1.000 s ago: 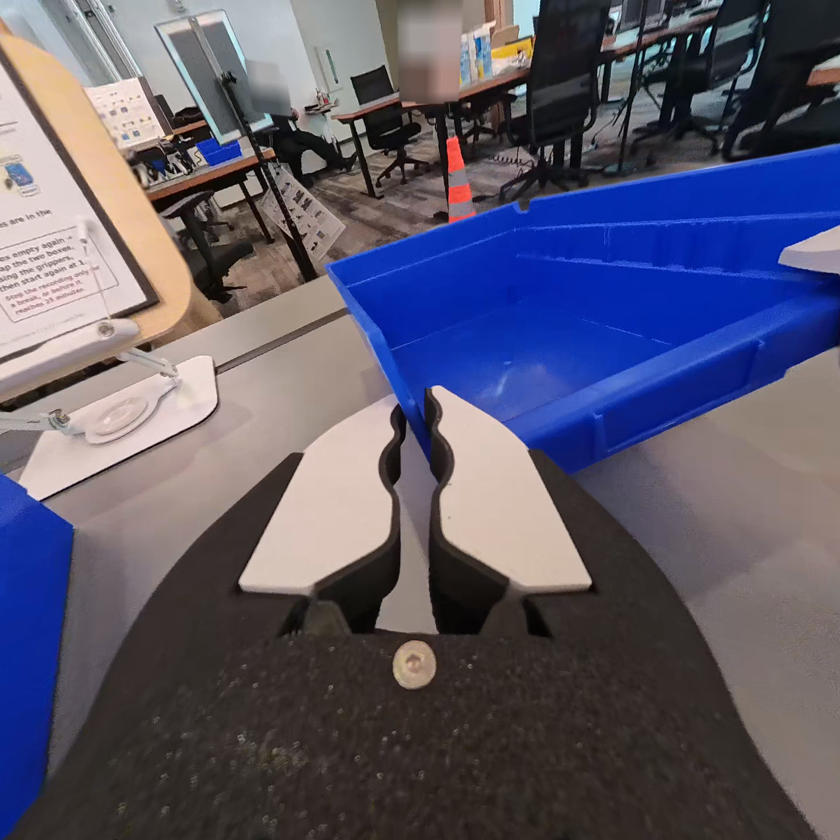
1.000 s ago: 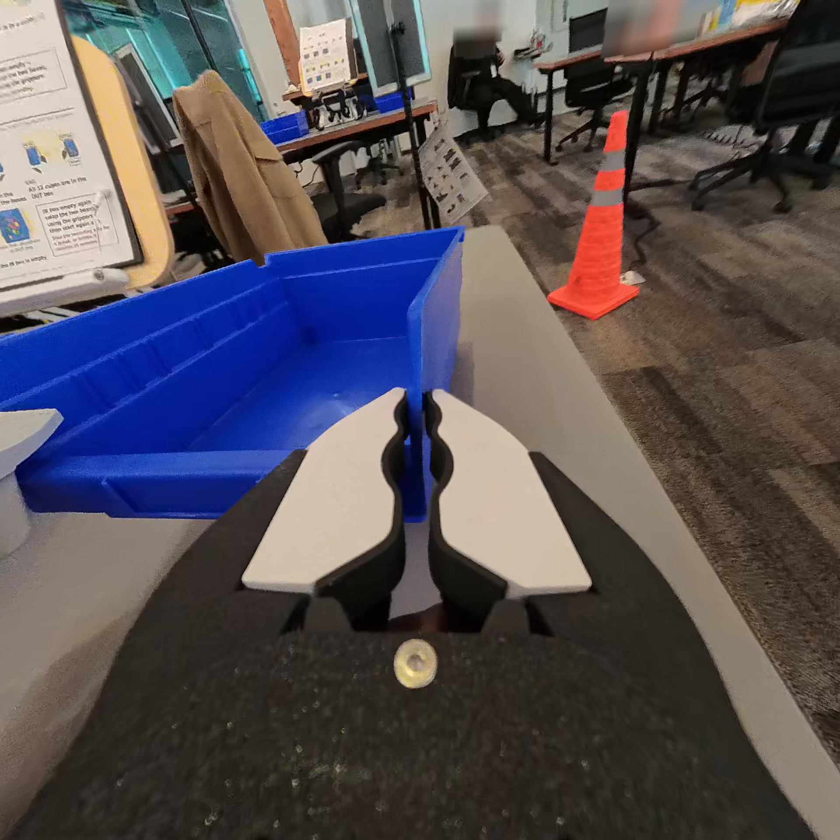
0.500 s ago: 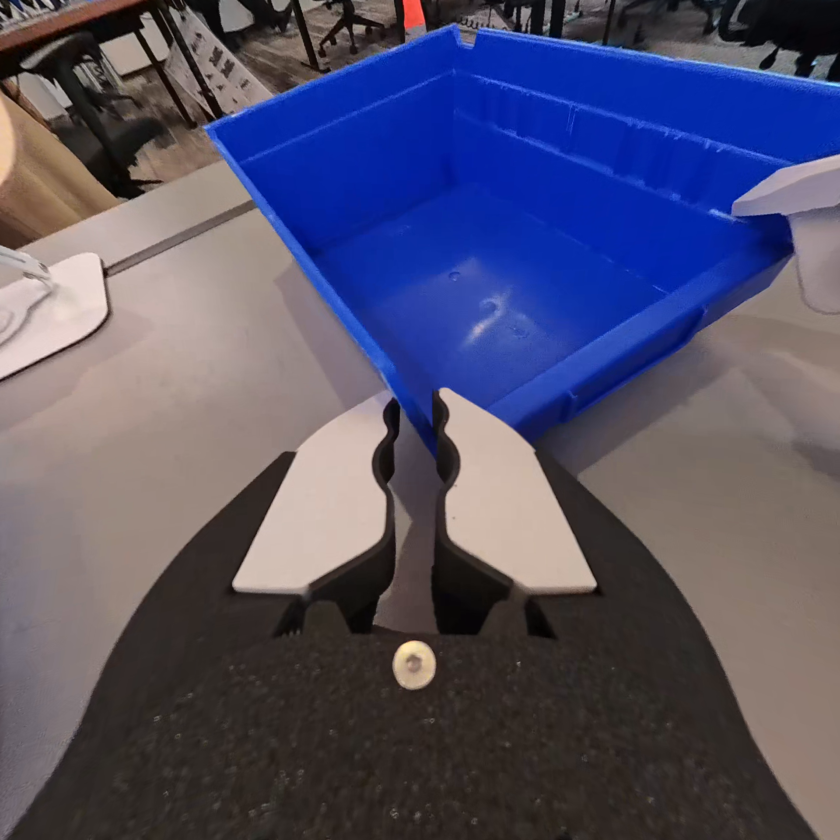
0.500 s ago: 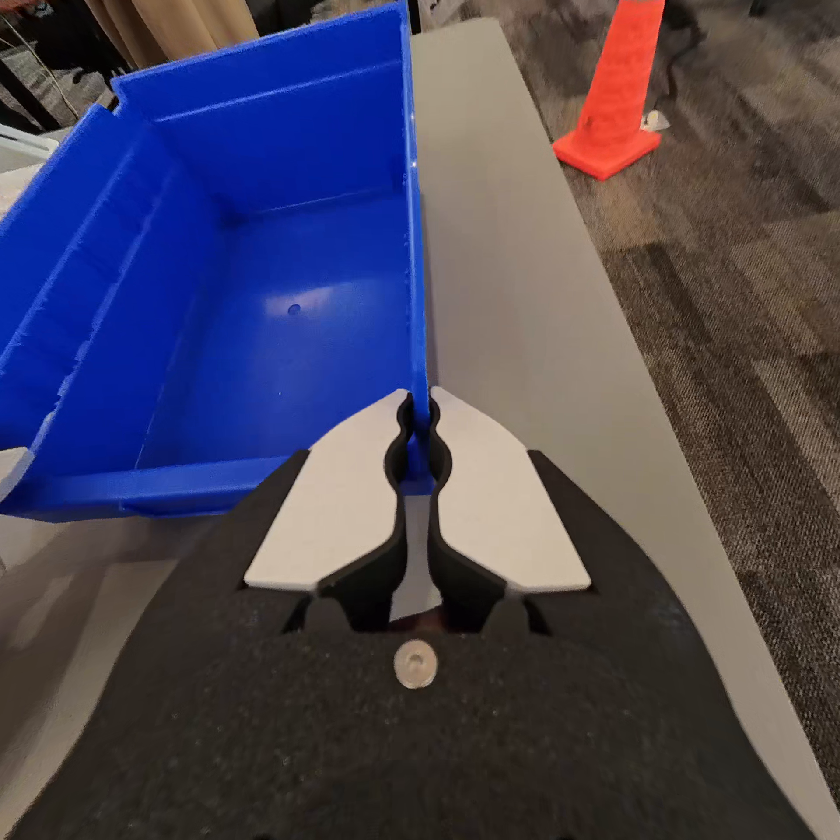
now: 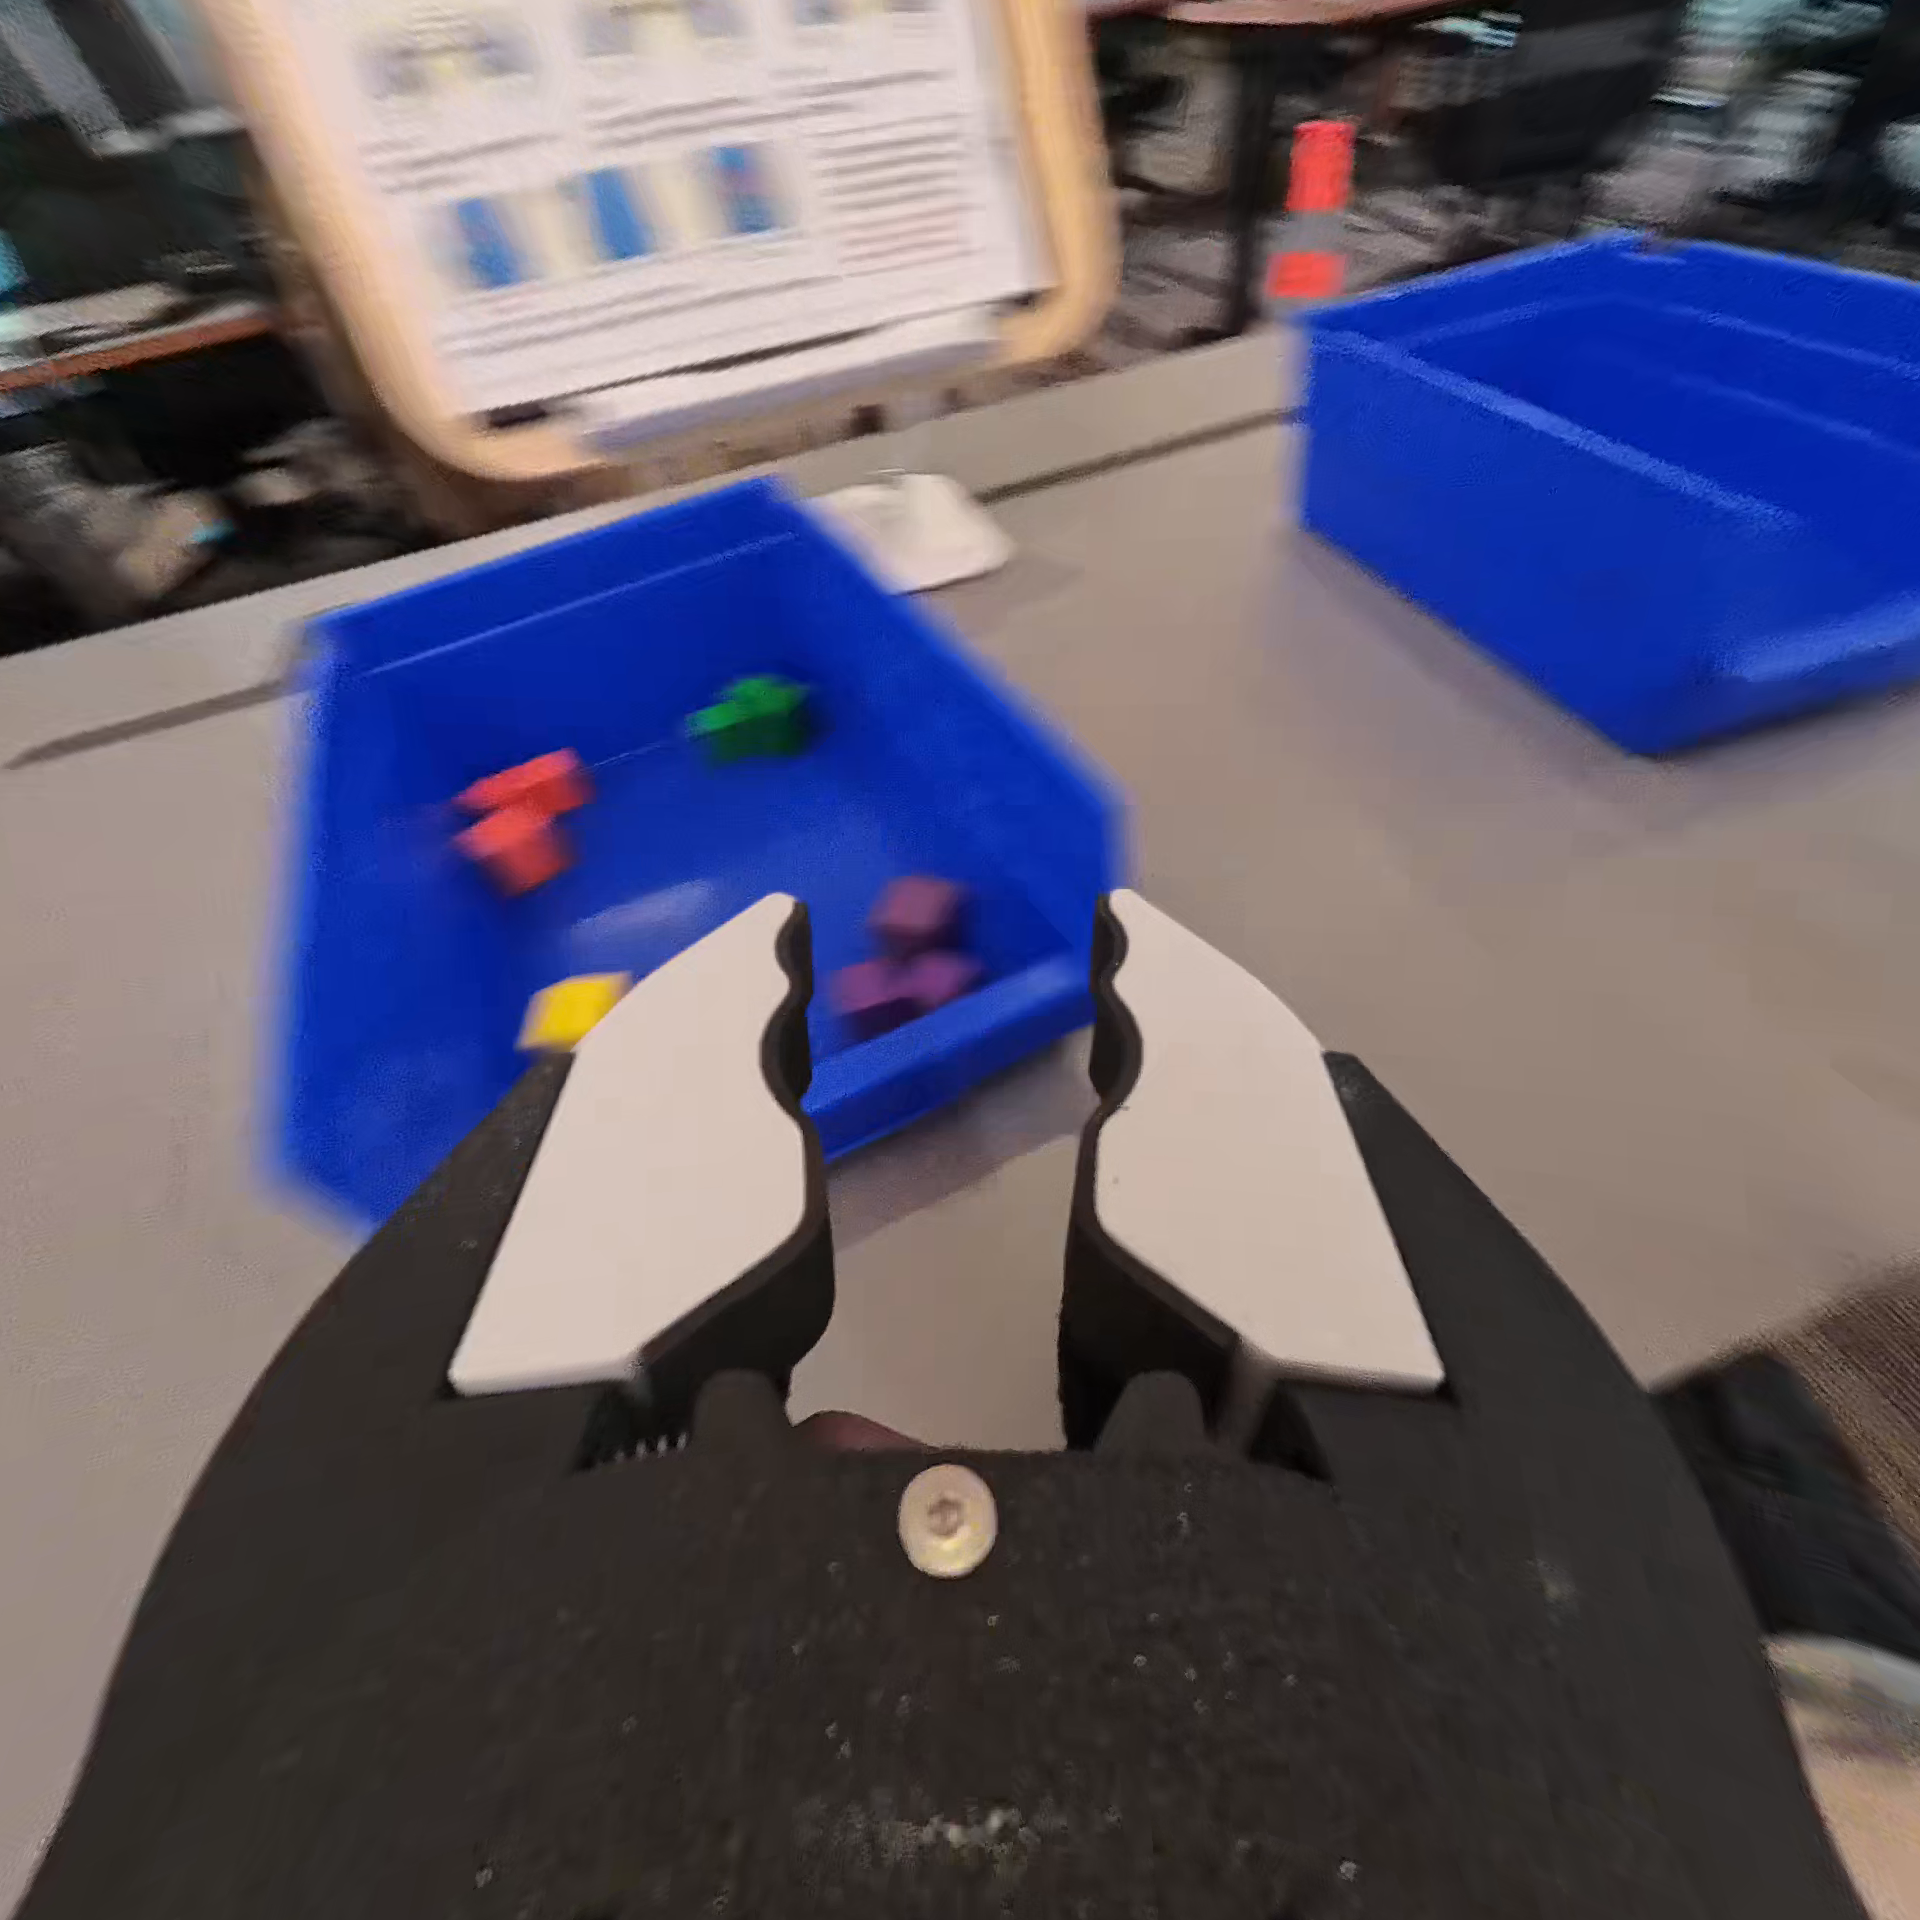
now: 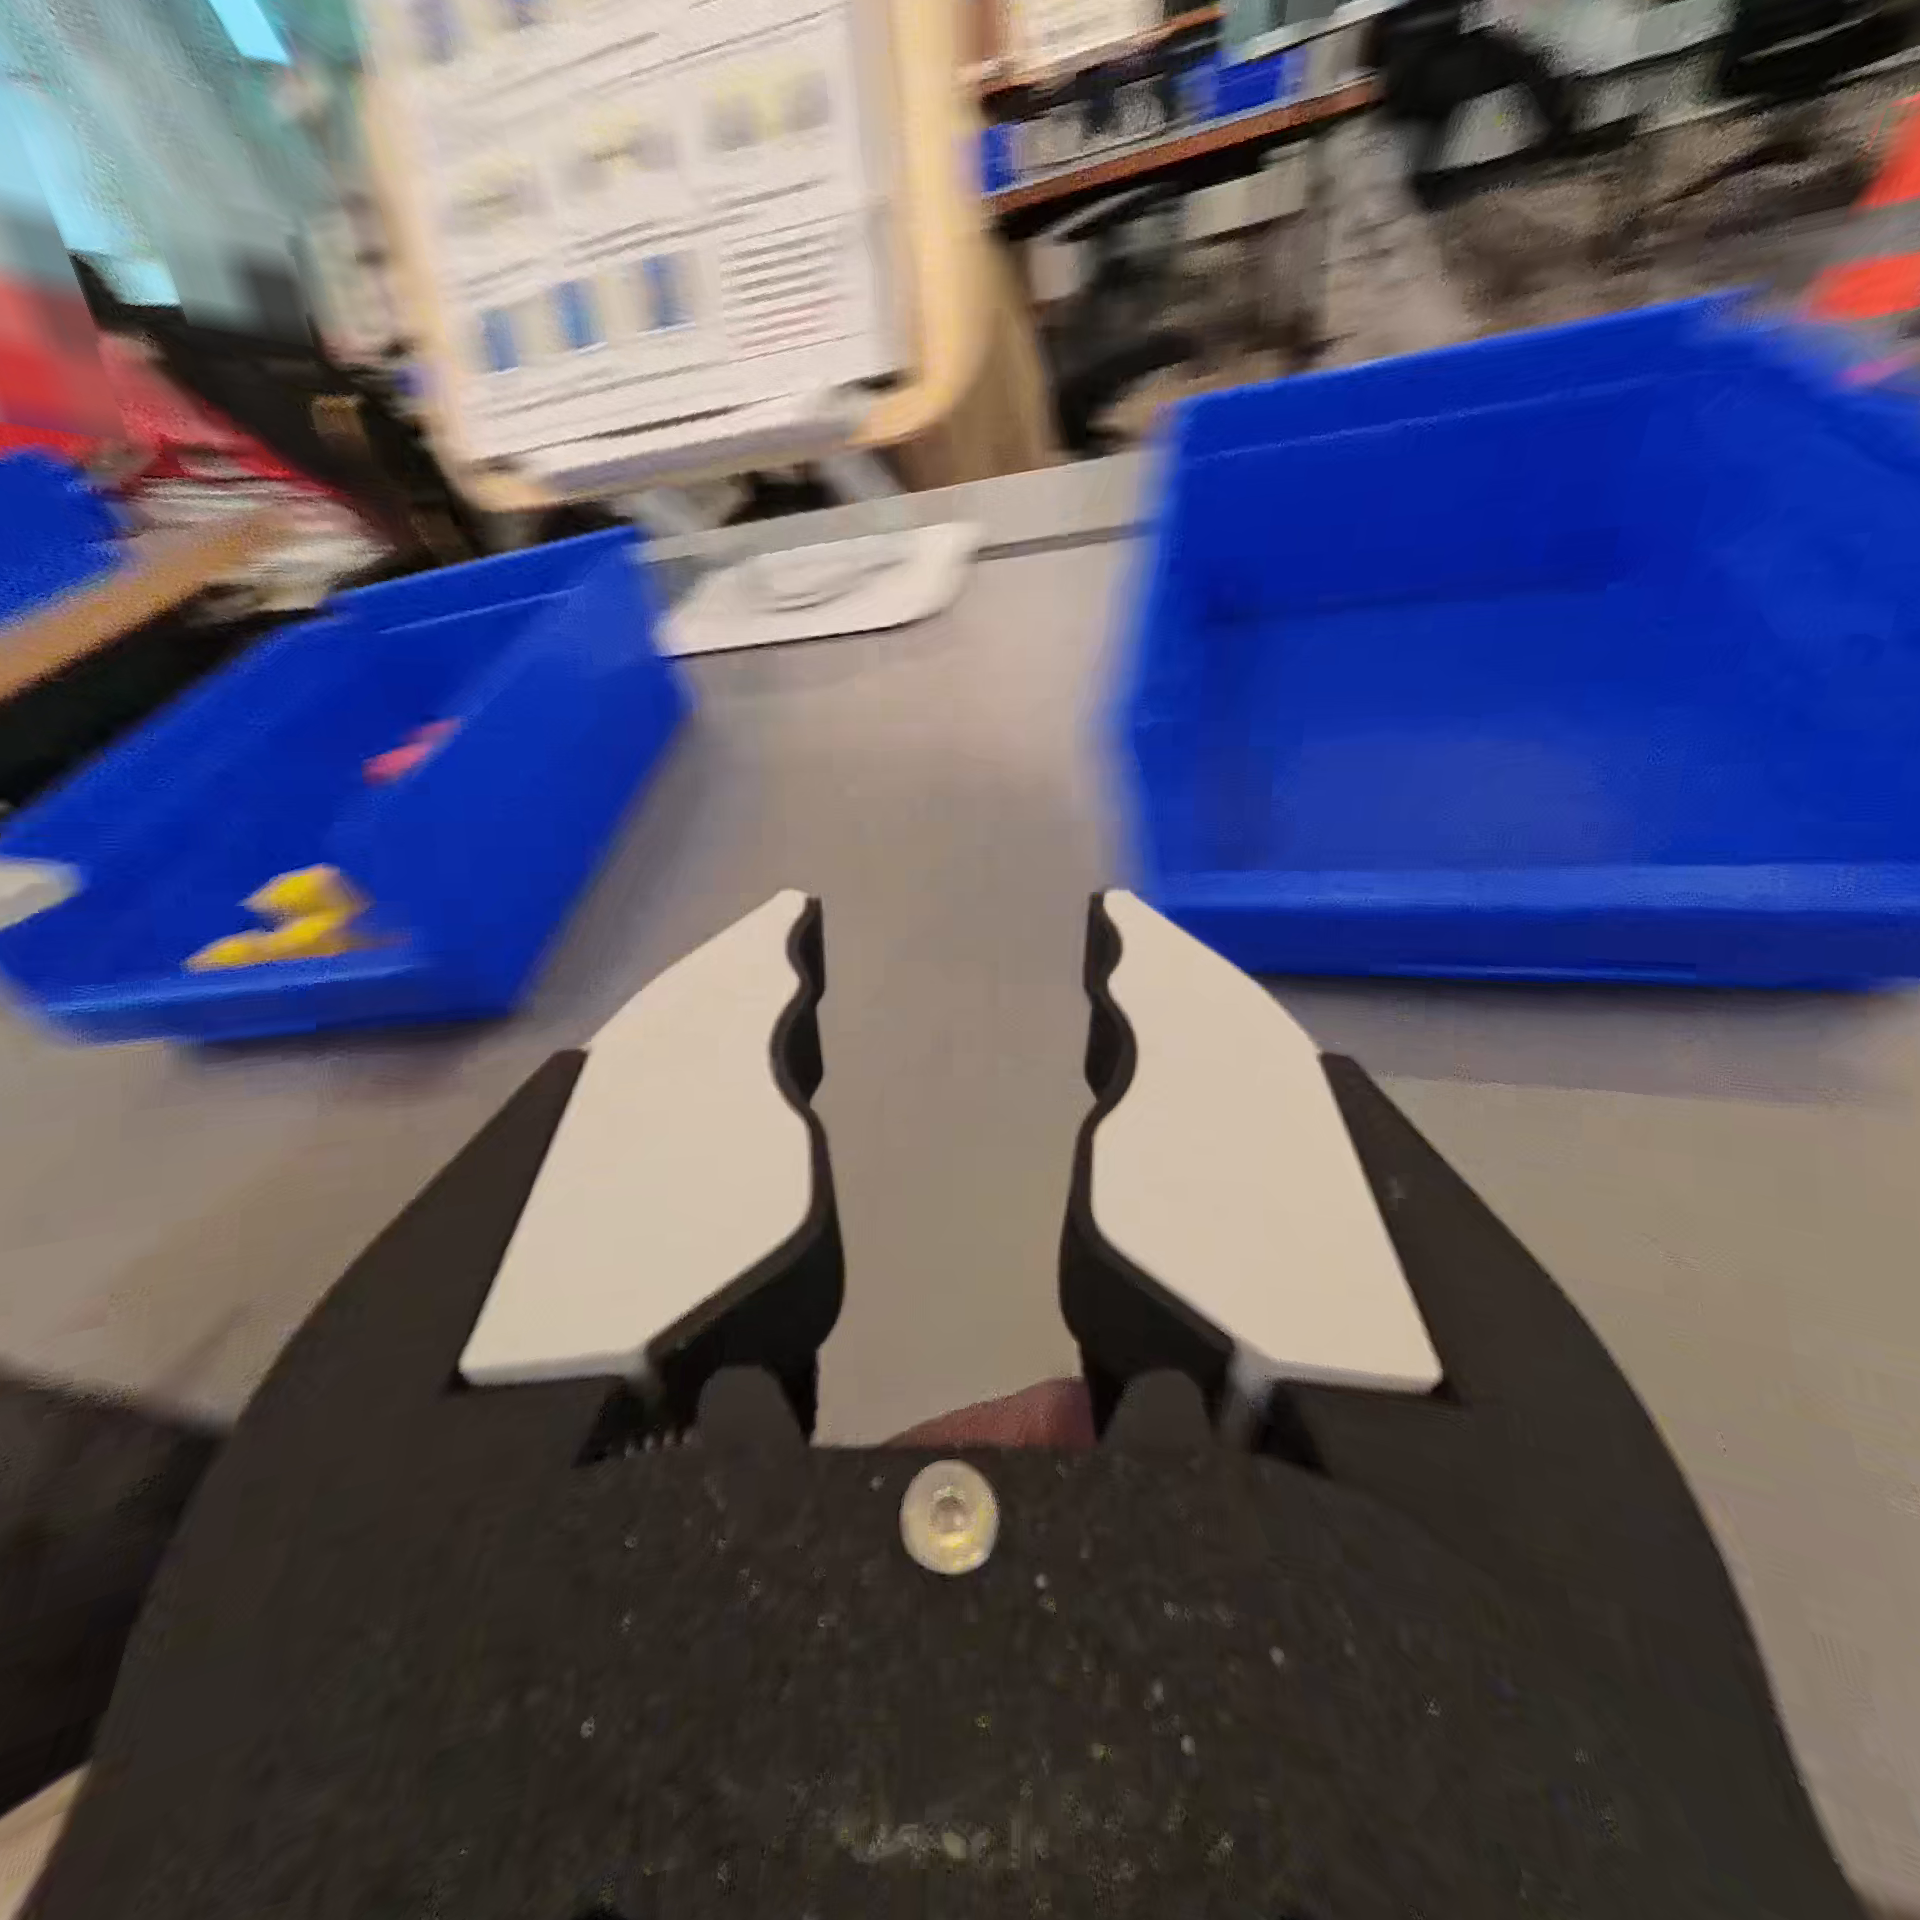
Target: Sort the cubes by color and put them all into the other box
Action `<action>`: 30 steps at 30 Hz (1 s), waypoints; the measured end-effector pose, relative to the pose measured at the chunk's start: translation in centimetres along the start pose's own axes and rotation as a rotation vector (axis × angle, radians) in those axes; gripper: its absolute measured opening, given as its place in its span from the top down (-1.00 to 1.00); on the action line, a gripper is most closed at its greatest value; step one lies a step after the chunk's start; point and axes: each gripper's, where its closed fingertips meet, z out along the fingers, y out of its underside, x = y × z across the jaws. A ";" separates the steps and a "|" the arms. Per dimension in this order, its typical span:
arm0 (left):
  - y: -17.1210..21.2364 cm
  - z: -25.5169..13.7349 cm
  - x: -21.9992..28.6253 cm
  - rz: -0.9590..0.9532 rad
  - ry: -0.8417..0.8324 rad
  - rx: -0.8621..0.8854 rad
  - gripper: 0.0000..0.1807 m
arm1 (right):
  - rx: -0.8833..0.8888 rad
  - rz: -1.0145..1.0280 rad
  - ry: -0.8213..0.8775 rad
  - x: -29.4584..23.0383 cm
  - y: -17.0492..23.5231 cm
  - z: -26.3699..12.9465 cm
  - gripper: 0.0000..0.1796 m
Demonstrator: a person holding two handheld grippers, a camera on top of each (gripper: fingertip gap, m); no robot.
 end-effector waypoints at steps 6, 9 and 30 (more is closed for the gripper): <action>5.4 -2.5 -15.3 -0.189 -0.337 0.032 0.43 | -0.058 -0.135 -0.126 -16.8 5.2 9.2 0.44; 7.2 -0.2 -16.9 -0.259 -0.312 -0.026 0.43 | -0.042 -0.172 -0.013 -17.9 4.7 12.5 0.44; 7.1 3.1 -27.6 -0.181 -0.299 -0.113 0.96 | -0.129 -0.054 0.004 -27.5 6.6 20.5 0.95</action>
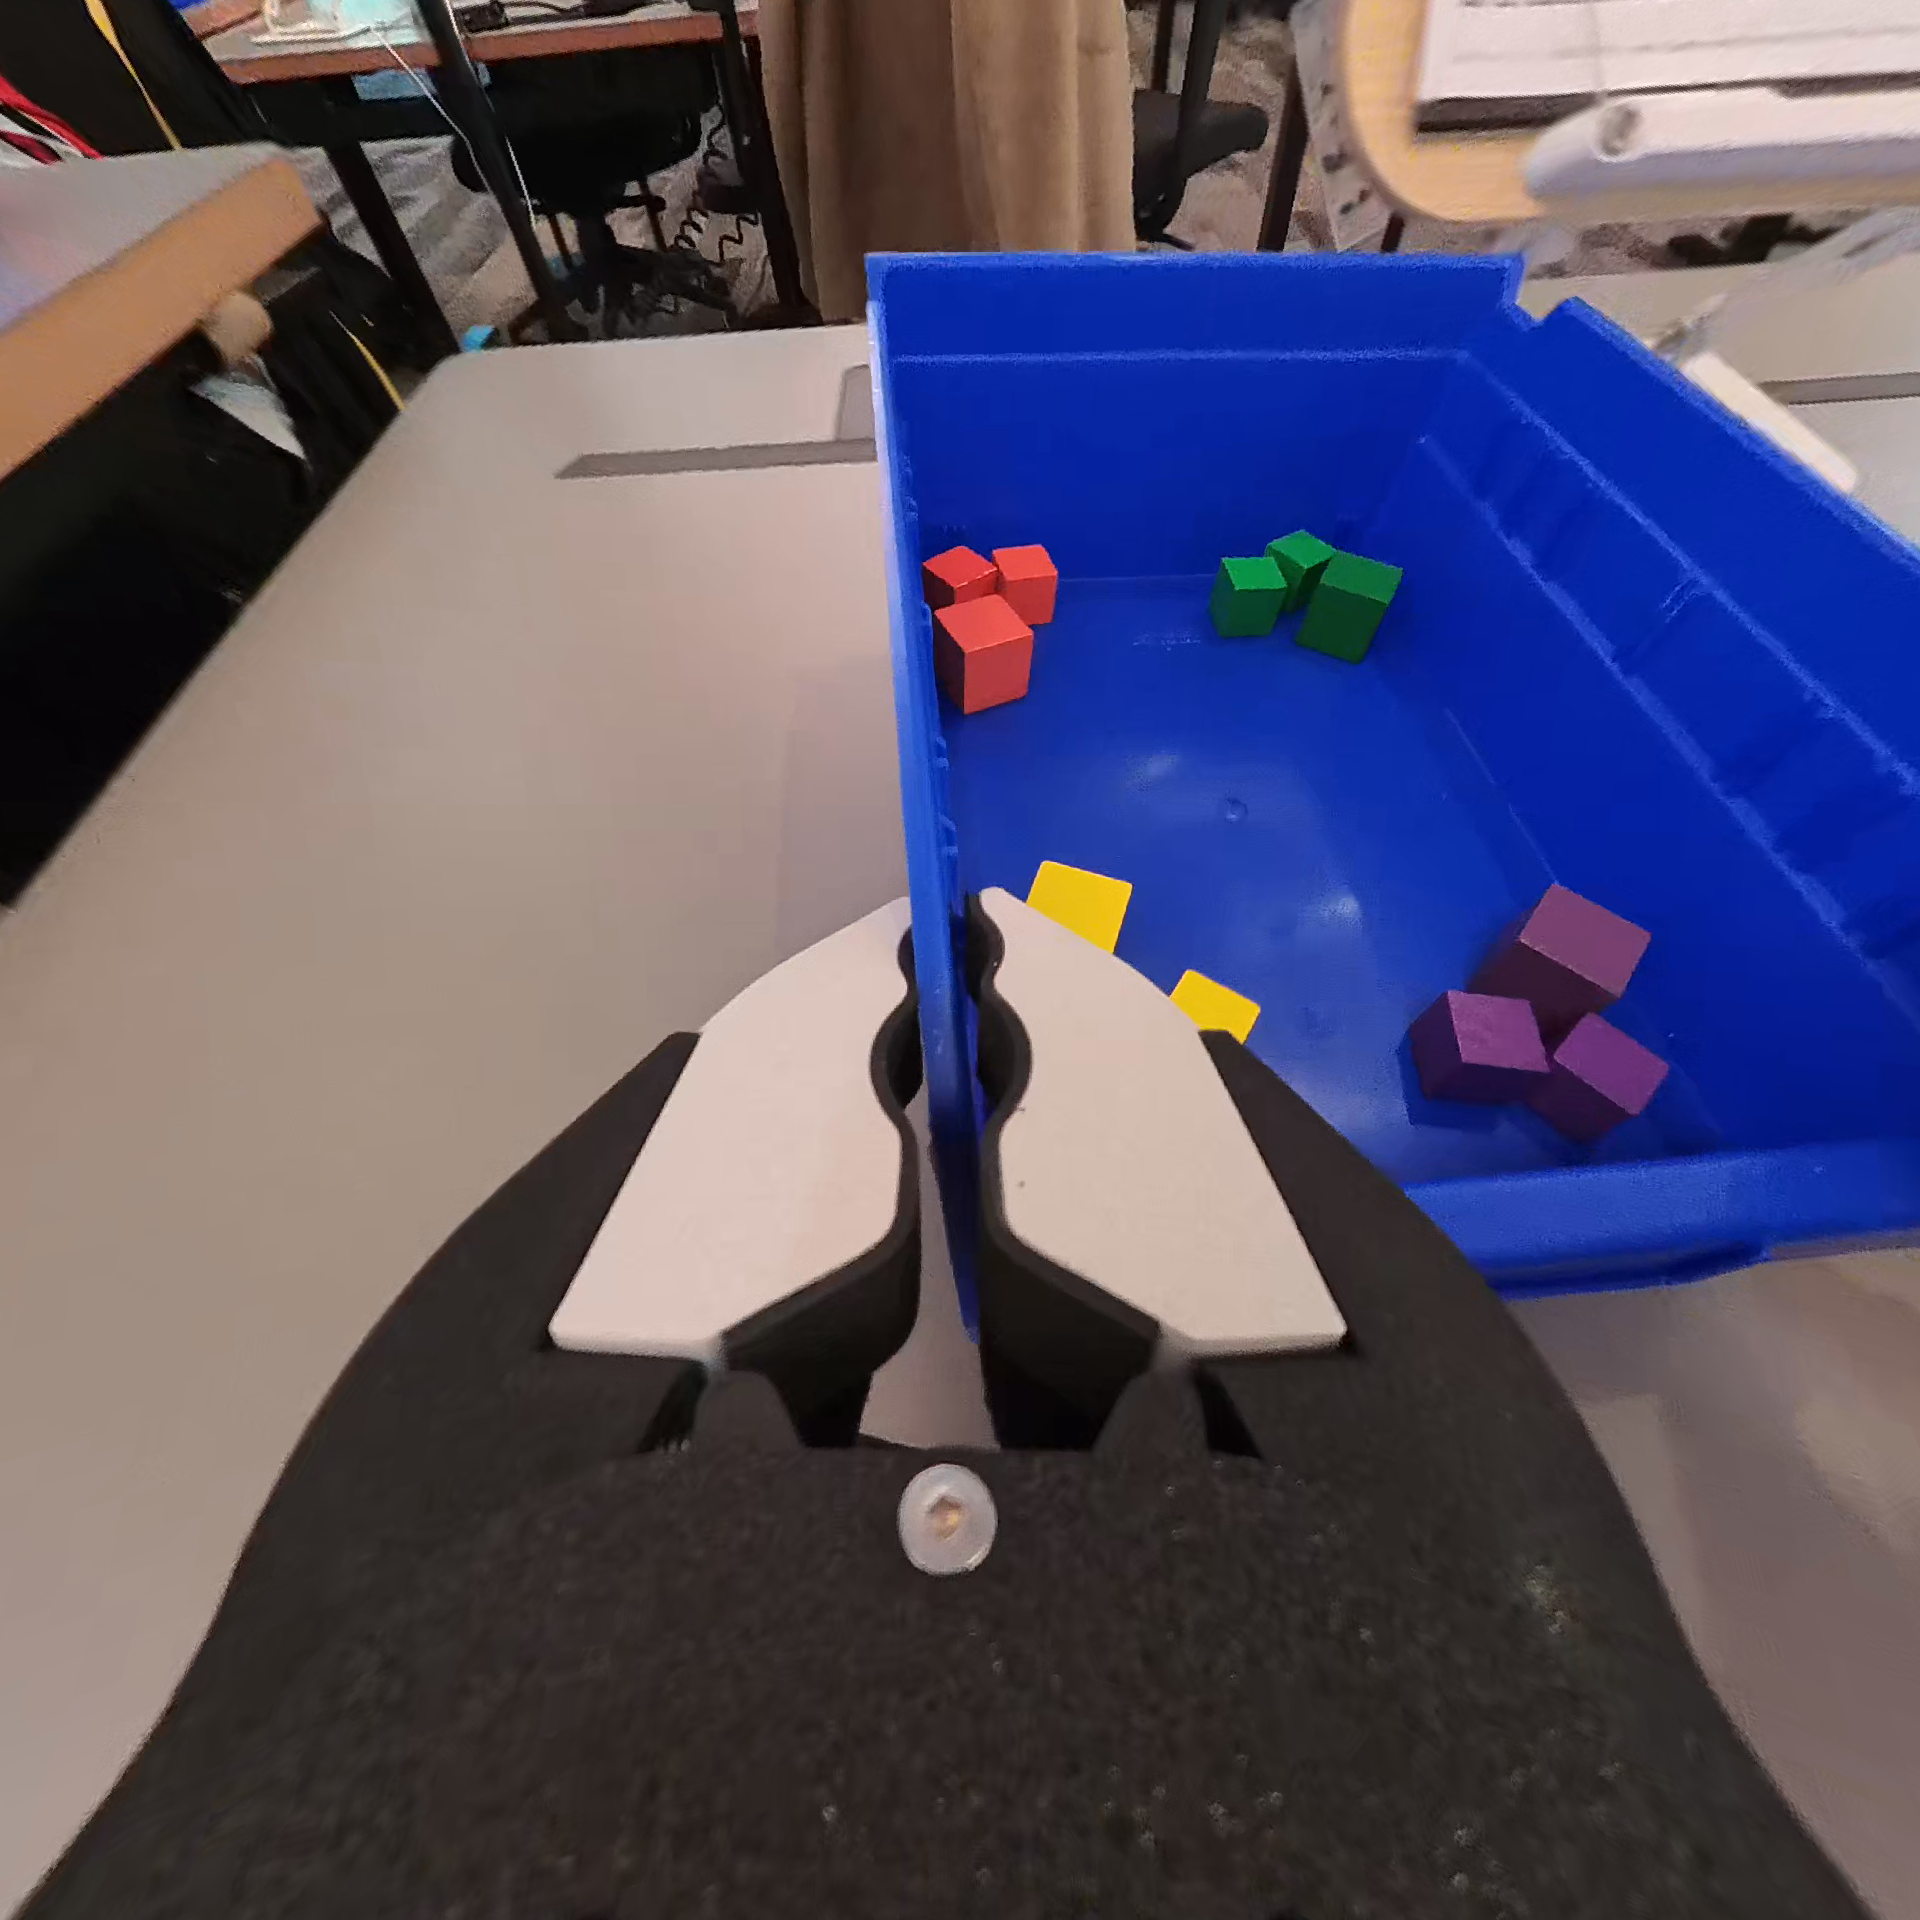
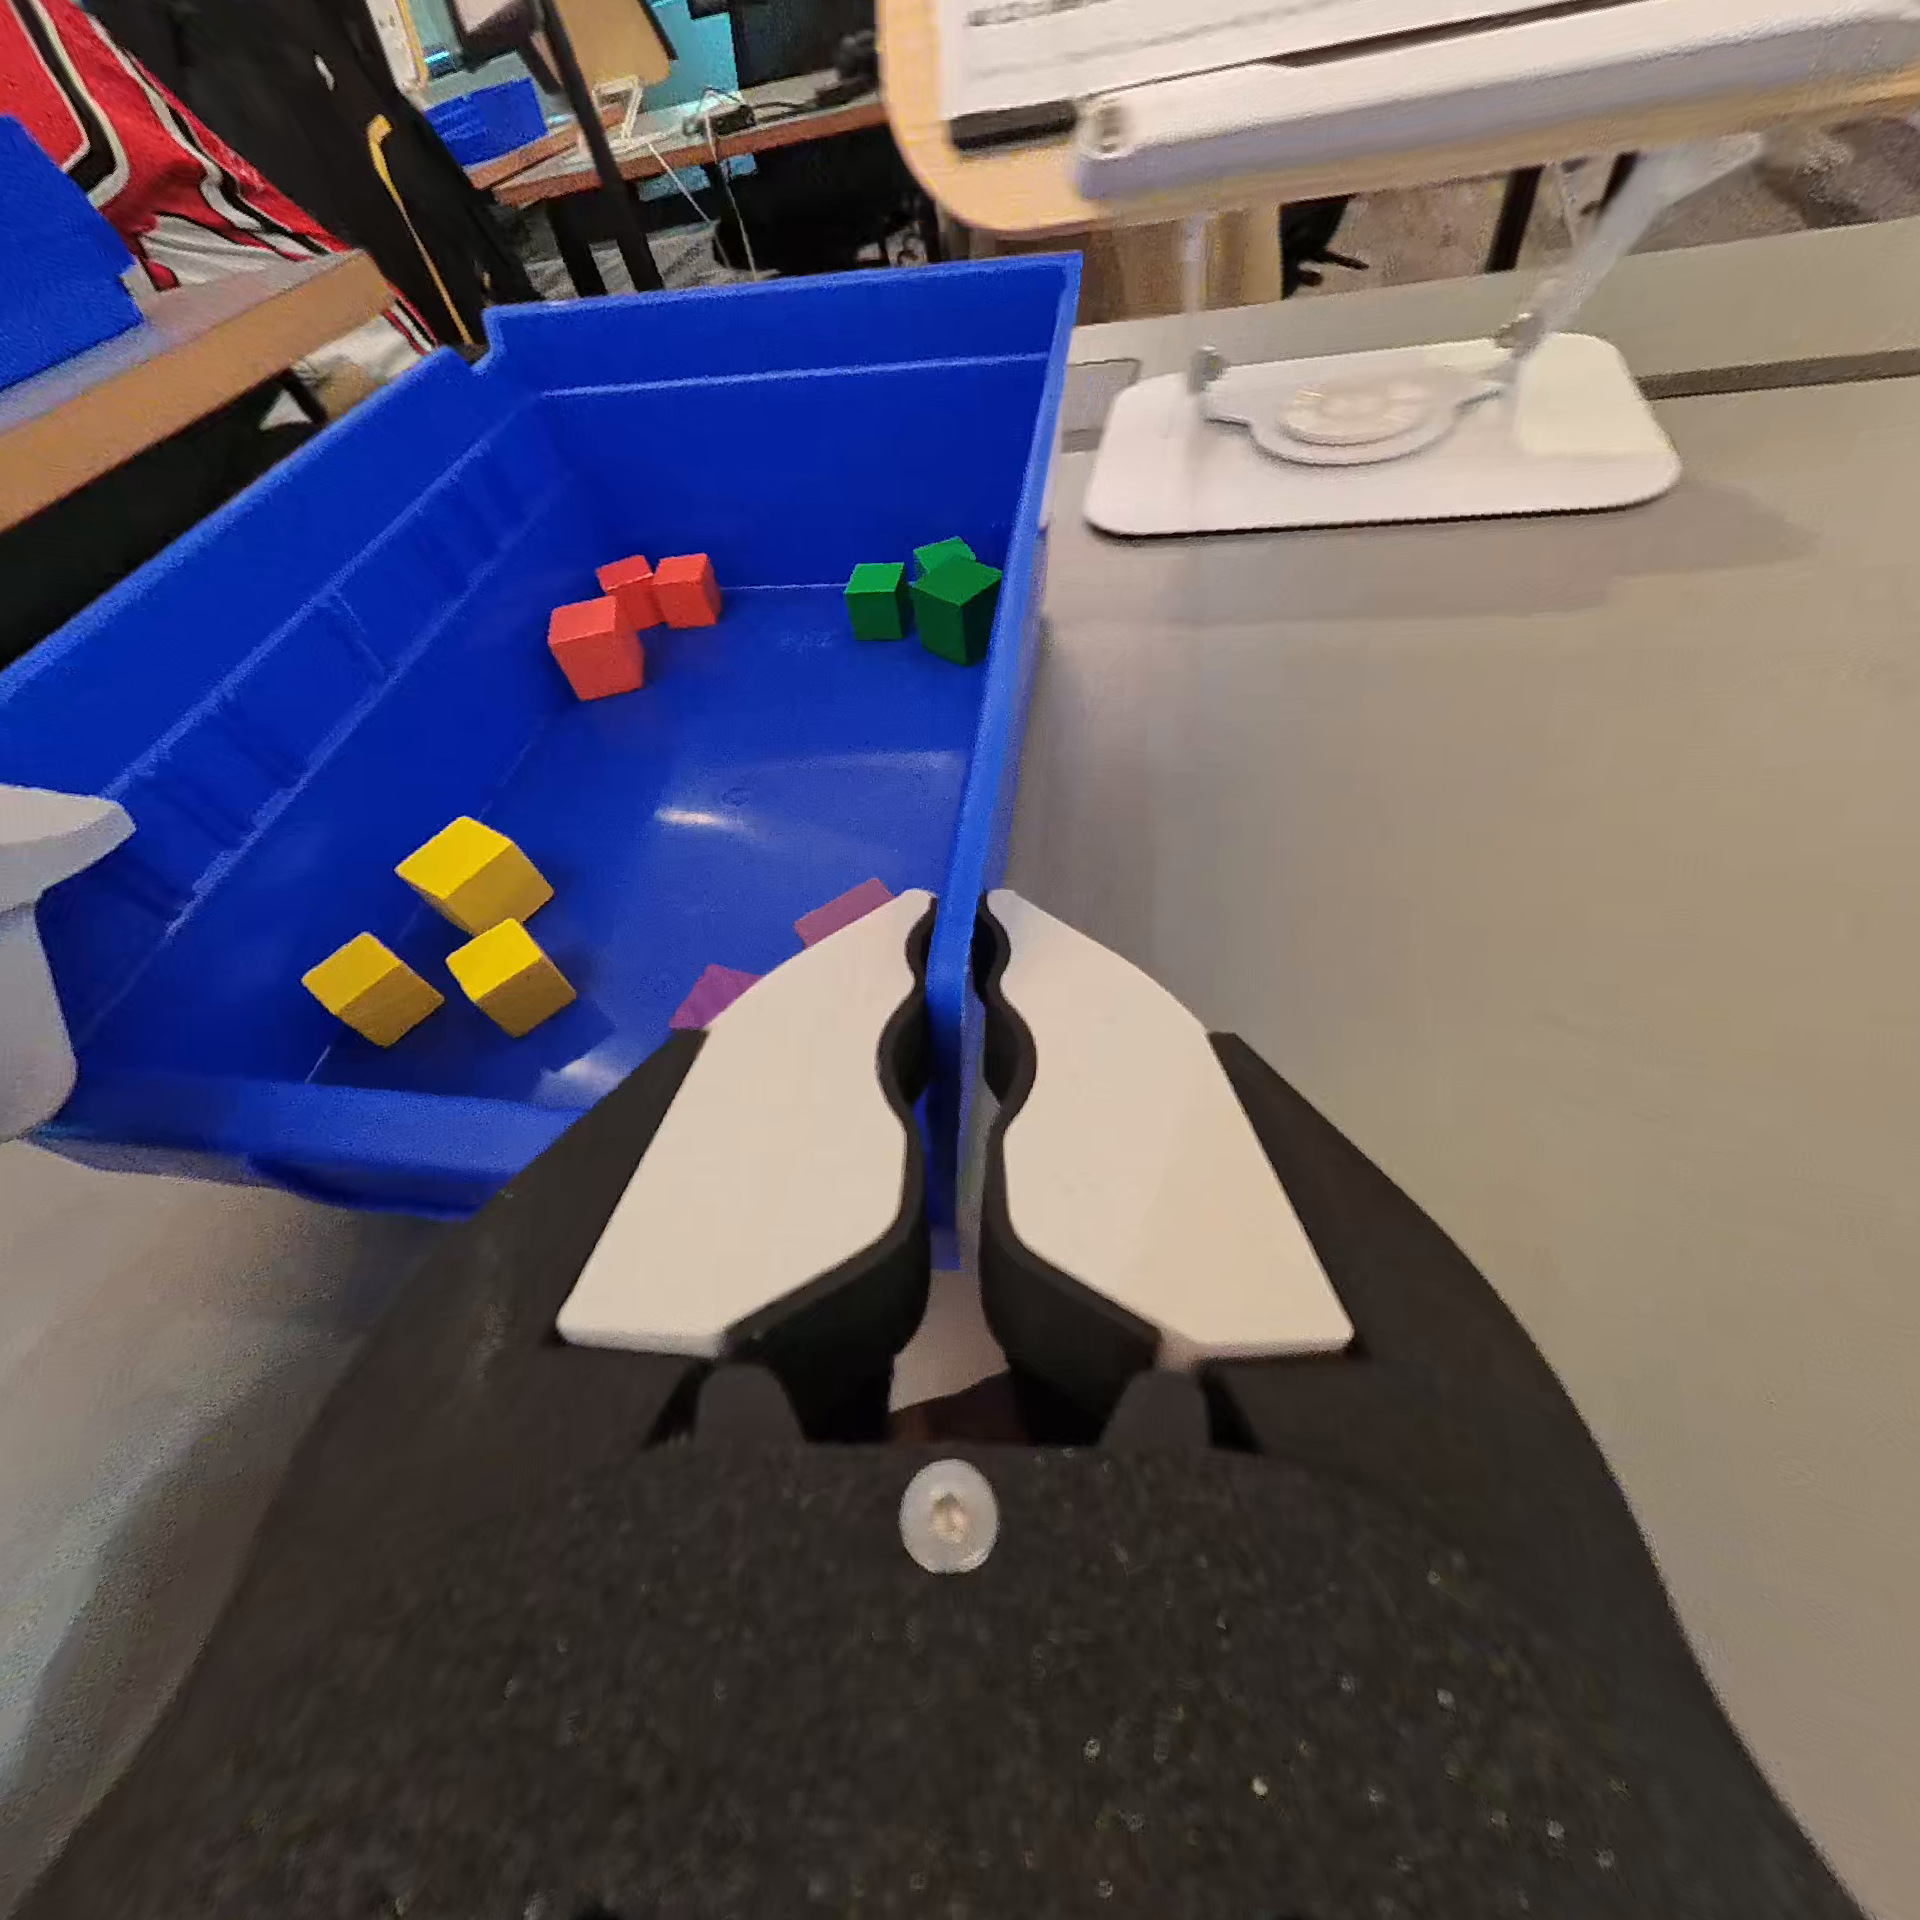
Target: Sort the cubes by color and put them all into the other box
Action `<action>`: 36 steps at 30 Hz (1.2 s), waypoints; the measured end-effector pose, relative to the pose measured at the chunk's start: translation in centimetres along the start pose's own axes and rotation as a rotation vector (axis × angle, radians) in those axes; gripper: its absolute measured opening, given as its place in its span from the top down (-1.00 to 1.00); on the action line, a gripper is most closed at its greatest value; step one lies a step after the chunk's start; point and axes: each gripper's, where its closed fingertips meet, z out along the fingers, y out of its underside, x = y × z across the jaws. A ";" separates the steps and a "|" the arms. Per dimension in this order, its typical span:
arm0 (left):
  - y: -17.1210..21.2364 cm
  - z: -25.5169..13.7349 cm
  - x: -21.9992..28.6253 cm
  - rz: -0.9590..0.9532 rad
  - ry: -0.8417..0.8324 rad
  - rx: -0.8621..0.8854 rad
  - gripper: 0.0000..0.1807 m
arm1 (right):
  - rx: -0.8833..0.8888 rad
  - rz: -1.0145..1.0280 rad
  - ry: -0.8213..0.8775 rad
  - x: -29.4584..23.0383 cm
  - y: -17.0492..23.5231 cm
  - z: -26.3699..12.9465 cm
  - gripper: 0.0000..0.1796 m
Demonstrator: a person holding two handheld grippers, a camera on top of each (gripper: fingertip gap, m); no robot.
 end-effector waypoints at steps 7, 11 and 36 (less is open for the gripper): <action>0.5 0.9 -10.3 -0.049 -0.023 0.008 0.96 | -0.015 -0.043 0.003 -9.8 0.3 3.4 0.94; 1.9 1.1 -13.5 -0.082 -0.017 0.004 0.96 | -0.037 -0.068 -0.023 -13.2 1.1 4.6 0.93; -2.9 -6.7 4.1 -0.248 0.353 0.141 0.31 | 0.150 -0.121 -0.392 3.4 -5.5 -8.3 0.43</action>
